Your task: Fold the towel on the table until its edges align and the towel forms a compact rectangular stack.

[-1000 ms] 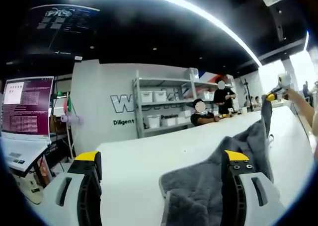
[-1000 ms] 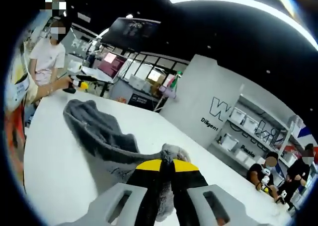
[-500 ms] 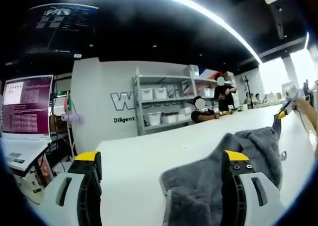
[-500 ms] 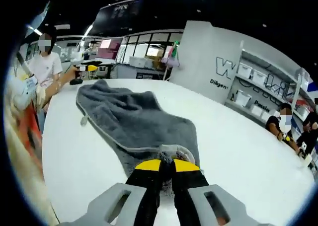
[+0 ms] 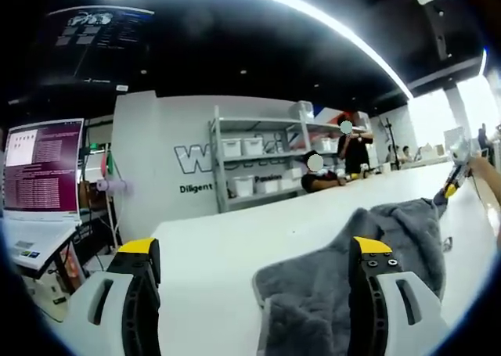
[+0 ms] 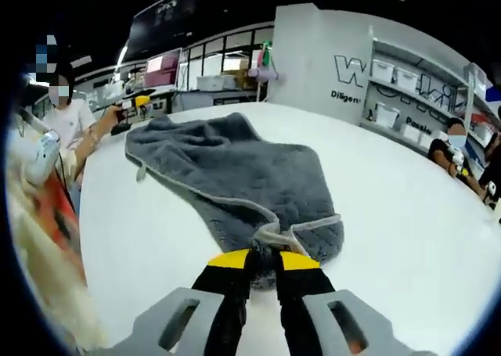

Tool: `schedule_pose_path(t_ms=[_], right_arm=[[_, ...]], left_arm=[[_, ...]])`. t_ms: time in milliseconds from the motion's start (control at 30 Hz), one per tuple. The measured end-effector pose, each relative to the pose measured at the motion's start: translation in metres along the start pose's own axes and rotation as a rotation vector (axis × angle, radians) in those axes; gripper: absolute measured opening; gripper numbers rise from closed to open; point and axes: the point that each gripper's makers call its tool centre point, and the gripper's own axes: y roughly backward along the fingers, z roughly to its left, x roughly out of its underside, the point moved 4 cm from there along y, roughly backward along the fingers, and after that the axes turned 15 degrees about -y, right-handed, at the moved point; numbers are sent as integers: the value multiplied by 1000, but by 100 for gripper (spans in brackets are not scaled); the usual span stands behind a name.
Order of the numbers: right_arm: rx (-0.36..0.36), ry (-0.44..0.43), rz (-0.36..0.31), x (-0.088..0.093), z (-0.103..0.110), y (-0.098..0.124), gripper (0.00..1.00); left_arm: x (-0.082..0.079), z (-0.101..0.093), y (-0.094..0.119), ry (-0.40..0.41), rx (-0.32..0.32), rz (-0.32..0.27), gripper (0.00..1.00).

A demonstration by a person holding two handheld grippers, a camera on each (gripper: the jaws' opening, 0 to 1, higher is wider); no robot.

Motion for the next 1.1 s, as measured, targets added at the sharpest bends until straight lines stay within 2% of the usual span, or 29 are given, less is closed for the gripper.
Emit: schedule_pose_path(t_ms=[167,233,367,567,700,933,1100], right_arm=[[37,-32,54,9,-2,5,38],[57,-22,48,7,-2,8,44],[109,-39,42,1,-4,18,64],[195,-10,74,-5,-4,25,90],[223,-16,55,-16,-2,30,99],[251,-32,-43,-45,8,48,99],[253,13,-158,-75,23,52,99]], left_arm=[[2,0,0,-2,2,9,99],[2,1,0,-1,1,11,98],[3,2,0,0,-1,14,98],[3,2,1,2,-3,15,98],[3,2,1,4,-3,17,98],[4,1,0,9,-2,20,99],[4,0,0,8,-2,19,99]])
